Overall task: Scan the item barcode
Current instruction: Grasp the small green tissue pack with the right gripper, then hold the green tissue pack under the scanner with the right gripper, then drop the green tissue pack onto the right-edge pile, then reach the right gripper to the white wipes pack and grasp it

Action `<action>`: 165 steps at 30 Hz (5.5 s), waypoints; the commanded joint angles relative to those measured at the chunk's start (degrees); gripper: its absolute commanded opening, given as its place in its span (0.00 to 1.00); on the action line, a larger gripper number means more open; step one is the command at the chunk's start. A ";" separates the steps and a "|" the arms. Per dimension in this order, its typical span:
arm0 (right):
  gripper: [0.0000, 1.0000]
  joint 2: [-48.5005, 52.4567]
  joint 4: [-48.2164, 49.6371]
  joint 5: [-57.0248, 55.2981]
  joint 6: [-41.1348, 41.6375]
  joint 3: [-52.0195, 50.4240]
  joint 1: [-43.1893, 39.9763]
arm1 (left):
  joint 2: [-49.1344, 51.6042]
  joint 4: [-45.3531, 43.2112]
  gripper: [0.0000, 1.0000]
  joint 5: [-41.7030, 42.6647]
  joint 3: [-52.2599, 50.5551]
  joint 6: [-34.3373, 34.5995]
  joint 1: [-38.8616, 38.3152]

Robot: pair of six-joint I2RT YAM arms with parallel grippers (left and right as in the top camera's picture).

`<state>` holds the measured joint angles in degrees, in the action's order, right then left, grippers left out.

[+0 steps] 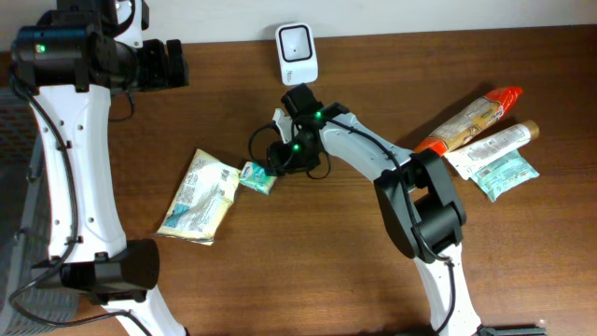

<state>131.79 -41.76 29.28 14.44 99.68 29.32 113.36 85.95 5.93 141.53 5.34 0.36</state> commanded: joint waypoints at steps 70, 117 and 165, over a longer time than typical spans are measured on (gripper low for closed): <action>0.04 8.52 32.26 -55.17 -30.51 23.98 -3.82 | -0.35 -0.11 0.99 0.04 0.48 -0.94 0.20; 0.82 -14.80 -10.84 -7.19 4.17 5.86 -5.11 | -0.35 -0.11 0.99 0.04 0.48 -0.94 0.20; 0.59 4.57 -15.91 3.82 -0.57 14.51 8.07 | -0.35 -0.11 0.99 0.04 0.48 -0.94 0.28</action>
<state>136.16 -57.43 34.30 13.26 113.45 33.54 113.36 85.97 5.93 141.53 5.34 0.36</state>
